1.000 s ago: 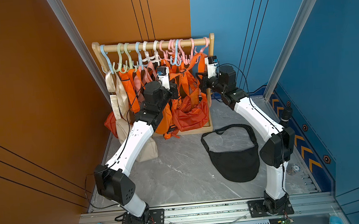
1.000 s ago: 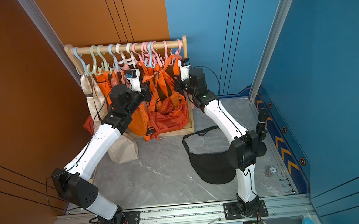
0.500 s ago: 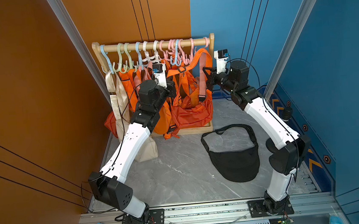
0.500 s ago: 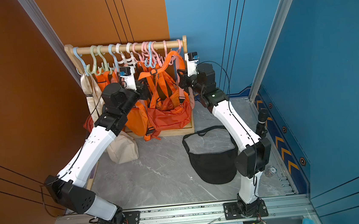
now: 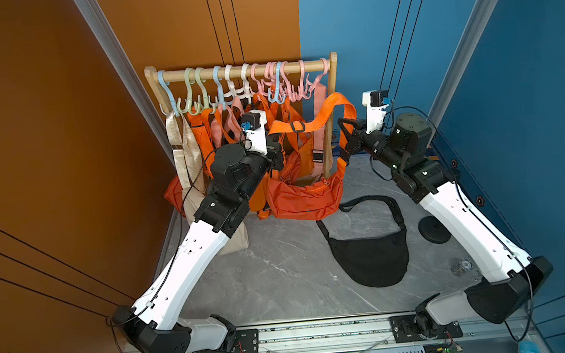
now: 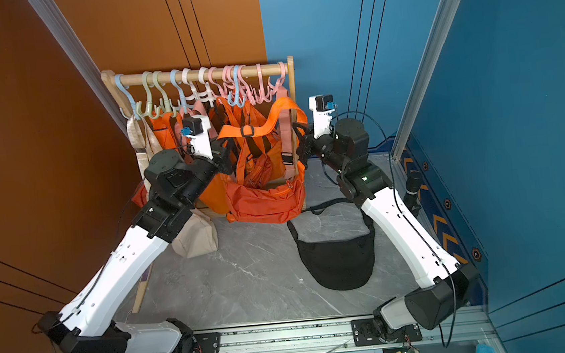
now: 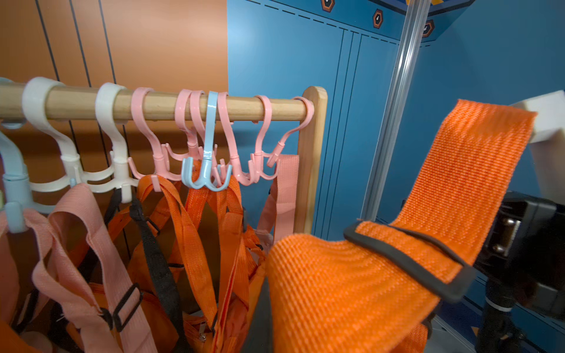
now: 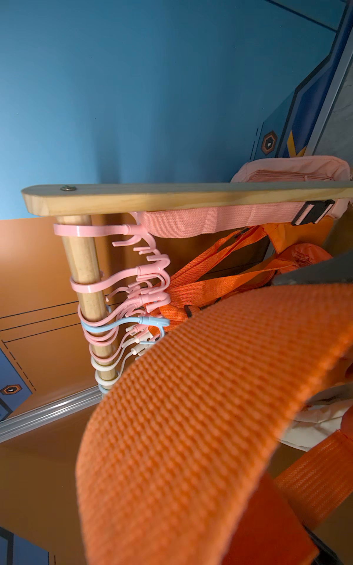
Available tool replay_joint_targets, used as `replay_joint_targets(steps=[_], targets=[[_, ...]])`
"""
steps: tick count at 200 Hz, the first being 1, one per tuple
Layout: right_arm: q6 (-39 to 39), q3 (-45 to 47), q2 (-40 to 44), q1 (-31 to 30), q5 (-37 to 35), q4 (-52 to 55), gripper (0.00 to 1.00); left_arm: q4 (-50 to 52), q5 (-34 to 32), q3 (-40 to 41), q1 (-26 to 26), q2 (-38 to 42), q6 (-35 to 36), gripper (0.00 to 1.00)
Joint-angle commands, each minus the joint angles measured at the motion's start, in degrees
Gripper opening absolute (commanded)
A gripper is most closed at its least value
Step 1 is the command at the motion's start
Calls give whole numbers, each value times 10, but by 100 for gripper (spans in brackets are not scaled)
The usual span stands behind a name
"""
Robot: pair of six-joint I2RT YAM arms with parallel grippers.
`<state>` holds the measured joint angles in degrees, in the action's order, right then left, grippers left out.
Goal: Take the bag off the hook
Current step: Pick up the bag from the hook, then place the bag inside the bag.
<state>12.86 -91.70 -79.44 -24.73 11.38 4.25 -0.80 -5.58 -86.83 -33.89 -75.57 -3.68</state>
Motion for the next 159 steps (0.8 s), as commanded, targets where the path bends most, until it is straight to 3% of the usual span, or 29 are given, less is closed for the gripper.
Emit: replay_joint_targets(steps=[1,87,159], targets=[[-7,30,66,-6,-19,1,0,-2,-32,18,-31,24,25,0],[10,153,282,-14,-53,75,0,12,-122,105,-181,108,72,0],[29,221,427,-16,-50,176,0,22,-259,221,-343,206,92,0]])
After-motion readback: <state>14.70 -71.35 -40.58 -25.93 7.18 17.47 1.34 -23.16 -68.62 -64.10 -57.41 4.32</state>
